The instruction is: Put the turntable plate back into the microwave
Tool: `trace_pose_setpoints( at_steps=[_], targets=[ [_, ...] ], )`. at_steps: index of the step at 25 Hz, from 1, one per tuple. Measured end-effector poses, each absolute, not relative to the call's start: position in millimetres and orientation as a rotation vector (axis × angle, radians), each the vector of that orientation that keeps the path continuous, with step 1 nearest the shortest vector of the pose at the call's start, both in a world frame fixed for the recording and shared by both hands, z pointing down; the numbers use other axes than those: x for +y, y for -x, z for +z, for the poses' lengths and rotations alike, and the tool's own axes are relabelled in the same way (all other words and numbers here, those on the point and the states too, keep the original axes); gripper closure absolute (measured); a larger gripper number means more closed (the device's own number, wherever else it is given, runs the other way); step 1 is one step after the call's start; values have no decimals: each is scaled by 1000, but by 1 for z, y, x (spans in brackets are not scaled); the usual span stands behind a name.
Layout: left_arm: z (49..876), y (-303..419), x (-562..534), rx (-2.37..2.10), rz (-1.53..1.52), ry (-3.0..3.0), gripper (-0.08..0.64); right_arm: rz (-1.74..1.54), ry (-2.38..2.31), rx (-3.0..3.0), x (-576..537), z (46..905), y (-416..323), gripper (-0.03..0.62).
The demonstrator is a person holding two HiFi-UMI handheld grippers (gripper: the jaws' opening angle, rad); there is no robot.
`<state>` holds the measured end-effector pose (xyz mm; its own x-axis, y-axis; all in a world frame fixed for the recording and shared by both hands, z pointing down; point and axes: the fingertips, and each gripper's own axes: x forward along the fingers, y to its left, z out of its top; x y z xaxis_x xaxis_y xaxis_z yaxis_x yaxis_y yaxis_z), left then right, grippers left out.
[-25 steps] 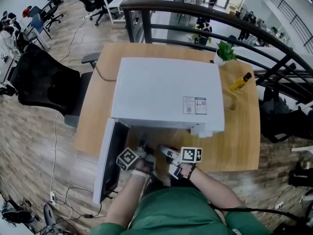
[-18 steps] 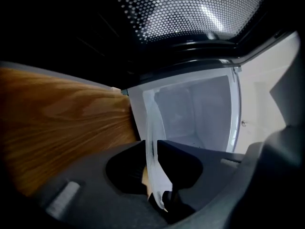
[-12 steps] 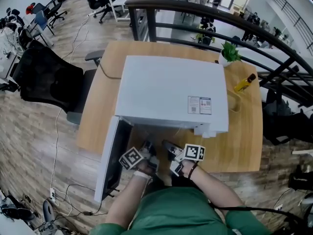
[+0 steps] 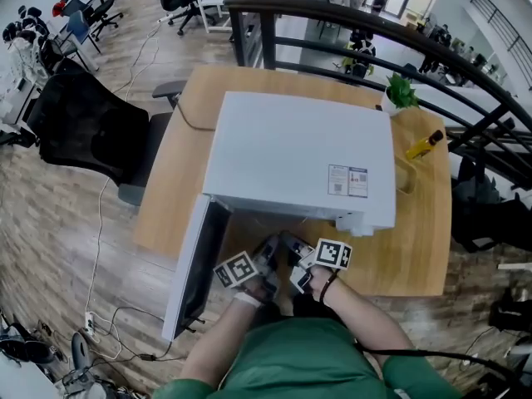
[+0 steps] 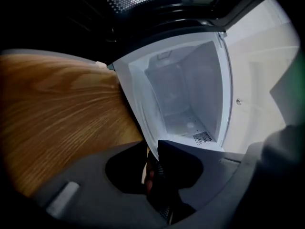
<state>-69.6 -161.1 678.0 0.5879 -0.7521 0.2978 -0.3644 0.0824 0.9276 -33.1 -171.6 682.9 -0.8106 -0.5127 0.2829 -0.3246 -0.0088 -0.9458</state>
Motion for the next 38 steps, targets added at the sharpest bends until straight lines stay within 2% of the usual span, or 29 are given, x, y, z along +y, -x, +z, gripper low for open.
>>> trace_pose_setpoints(
  at_steps=[8,12,16,25,28,31,33,38],
  targets=[
    [680,69,-179,-1011,-353,-1504,486,-1922,932,2141,-186,684,31,518],
    [681,72,-189,-1018,-363,-1504,491,-1892,993,2184,-188,683,27,488],
    [680,70,-198,-1010,-350,-1510,491,-1888,1026,2126,-191,684,18,486],
    [681,66,-212,-1000,-351,-1501,492,-1863,1062,2112,-201,683,11,494],
    [680,67,-212,-993,-334,-1514,491,-1862,1059,2107,-204,681,13,518],
    [674,75,-209,-1015,-329,-1547,447,-1858,1069,2084,-207,680,11,529],
    [672,84,-208,-1048,-339,-1546,443,-1847,1084,2065,-211,680,6,532],
    [675,89,-214,-1065,-332,-1544,500,-1829,1119,2052,-218,681,-4,535]
  ],
)
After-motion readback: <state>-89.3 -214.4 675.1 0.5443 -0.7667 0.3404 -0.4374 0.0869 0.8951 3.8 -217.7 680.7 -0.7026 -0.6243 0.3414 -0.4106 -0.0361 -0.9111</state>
